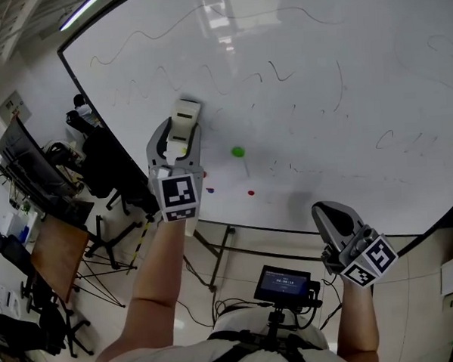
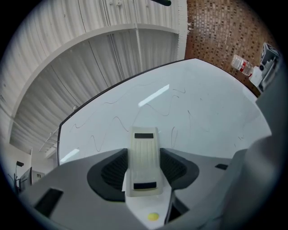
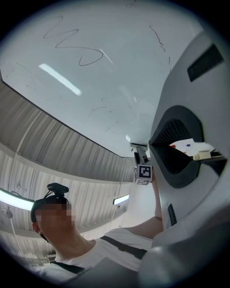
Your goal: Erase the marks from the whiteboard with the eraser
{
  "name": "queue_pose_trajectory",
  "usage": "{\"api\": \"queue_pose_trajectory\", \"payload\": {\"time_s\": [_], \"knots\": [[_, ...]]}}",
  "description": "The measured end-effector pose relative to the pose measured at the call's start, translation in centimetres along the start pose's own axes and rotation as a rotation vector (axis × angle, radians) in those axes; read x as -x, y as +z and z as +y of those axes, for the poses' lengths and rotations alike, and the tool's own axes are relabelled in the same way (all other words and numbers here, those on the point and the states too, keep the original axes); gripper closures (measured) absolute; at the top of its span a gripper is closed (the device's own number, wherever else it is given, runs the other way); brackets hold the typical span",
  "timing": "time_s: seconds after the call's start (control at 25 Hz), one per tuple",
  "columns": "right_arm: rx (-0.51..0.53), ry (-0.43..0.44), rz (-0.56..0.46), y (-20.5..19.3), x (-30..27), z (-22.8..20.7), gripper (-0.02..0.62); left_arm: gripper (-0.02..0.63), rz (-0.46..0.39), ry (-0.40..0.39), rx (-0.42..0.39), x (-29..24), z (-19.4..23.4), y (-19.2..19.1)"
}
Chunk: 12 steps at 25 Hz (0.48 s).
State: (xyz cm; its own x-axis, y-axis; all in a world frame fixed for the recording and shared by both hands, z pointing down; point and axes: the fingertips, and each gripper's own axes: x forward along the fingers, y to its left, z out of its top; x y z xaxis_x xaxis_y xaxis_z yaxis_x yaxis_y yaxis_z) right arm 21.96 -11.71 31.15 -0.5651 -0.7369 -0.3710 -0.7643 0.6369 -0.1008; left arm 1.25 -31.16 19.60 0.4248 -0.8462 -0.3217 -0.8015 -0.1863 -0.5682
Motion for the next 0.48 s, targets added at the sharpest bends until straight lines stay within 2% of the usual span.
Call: {"api": "queue_pose_trajectory", "payload": {"time_s": [0.12, 0.2, 0.32, 0.48], "knots": [[0.019, 0.005, -0.010, 0.5, -0.6, -0.8, 0.594, 0.359, -0.023, 0.008, 0.006, -0.1, -0.6, -0.5], [0.032, 0.011, -0.012, 0.6, -0.8, -1.0, 0.594, 0.359, -0.037, 0.002, -0.025, 0.0, -2.1, -1.0], [0.017, 0.005, 0.004, -0.3, -0.6, -0.7, 0.594, 0.357, -0.039, -0.029, -0.076, 1.2, -4.6, -2.4], [-0.005, 0.026, 0.000, -0.5, -1.9, -0.4, 0.594, 0.359, -0.015, -0.098, -0.109, 1.6, -5.7, -3.2]]}}
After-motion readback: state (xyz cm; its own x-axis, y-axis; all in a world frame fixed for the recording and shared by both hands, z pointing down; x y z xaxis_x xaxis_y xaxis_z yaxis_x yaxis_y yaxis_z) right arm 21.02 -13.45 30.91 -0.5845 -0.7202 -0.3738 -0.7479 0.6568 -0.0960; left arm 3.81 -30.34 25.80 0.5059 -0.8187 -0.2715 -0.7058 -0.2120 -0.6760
